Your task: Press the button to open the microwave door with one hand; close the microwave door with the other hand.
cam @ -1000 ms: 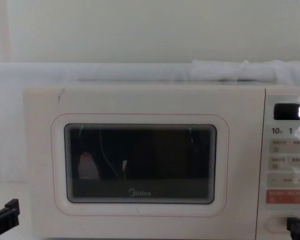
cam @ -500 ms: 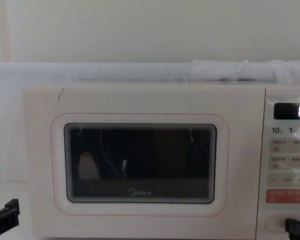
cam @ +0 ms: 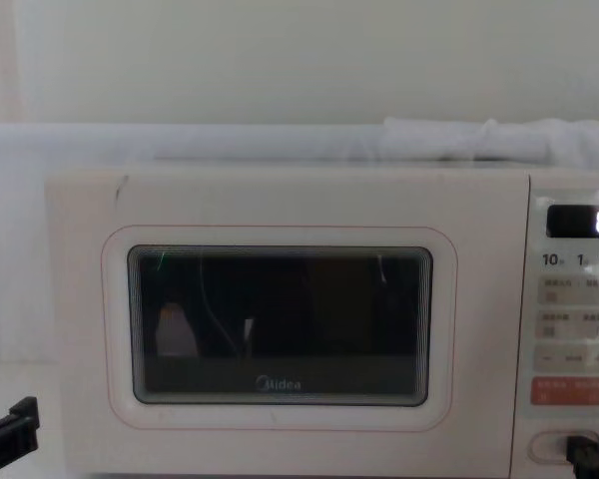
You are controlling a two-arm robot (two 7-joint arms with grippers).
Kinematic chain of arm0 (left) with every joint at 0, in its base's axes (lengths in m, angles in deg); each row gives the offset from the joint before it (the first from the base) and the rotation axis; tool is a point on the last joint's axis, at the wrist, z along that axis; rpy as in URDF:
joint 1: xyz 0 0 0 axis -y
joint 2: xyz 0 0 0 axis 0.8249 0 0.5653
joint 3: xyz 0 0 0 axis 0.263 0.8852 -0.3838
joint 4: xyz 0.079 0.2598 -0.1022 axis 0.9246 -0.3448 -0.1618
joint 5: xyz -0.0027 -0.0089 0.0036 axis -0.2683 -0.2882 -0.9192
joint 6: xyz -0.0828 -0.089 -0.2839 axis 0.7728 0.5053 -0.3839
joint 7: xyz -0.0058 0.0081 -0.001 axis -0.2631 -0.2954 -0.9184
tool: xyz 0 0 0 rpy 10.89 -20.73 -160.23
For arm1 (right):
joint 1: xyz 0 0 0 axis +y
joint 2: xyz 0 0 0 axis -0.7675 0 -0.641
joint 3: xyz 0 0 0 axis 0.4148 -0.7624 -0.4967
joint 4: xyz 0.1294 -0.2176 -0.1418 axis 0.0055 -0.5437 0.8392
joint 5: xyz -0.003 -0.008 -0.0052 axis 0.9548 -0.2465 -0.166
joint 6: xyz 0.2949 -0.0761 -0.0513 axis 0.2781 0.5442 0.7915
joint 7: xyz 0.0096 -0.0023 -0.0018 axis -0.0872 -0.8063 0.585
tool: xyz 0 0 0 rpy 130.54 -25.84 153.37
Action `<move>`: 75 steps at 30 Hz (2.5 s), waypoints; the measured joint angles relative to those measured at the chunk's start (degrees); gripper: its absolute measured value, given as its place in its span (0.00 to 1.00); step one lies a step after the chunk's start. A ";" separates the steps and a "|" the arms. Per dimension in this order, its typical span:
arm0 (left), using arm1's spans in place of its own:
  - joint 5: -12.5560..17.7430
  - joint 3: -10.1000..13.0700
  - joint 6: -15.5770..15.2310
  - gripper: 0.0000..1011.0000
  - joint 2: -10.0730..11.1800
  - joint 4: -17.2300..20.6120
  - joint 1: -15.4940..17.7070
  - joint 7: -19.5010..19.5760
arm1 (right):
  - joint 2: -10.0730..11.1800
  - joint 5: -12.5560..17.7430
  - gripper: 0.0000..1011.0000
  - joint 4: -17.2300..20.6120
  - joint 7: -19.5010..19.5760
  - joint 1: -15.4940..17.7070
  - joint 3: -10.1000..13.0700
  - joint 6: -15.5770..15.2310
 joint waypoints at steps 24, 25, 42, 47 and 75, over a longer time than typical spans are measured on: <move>0.00 0.00 0.00 0.99 0.00 0.00 0.00 0.00 | -1.28 -0.26 0.00 -3.23 0.33 -3.05 0.02 1.39; 0.00 0.00 0.00 0.99 0.00 0.00 0.00 0.00 | -1.31 -0.26 0.00 -3.28 0.32 -3.10 0.01 1.41; 0.00 0.00 0.00 0.99 0.00 0.00 0.00 0.00 | -1.34 -0.33 0.00 -2.17 0.52 -2.23 -0.01 1.66; 0.00 0.00 0.00 0.99 0.00 0.00 0.00 0.00 | -1.09 -0.36 0.00 -0.27 0.74 -0.68 0.07 1.22; 0.00 0.00 0.00 0.99 0.00 0.00 0.00 0.00 | 0.71 -0.29 0.00 6.28 -0.17 4.21 -0.29 -1.76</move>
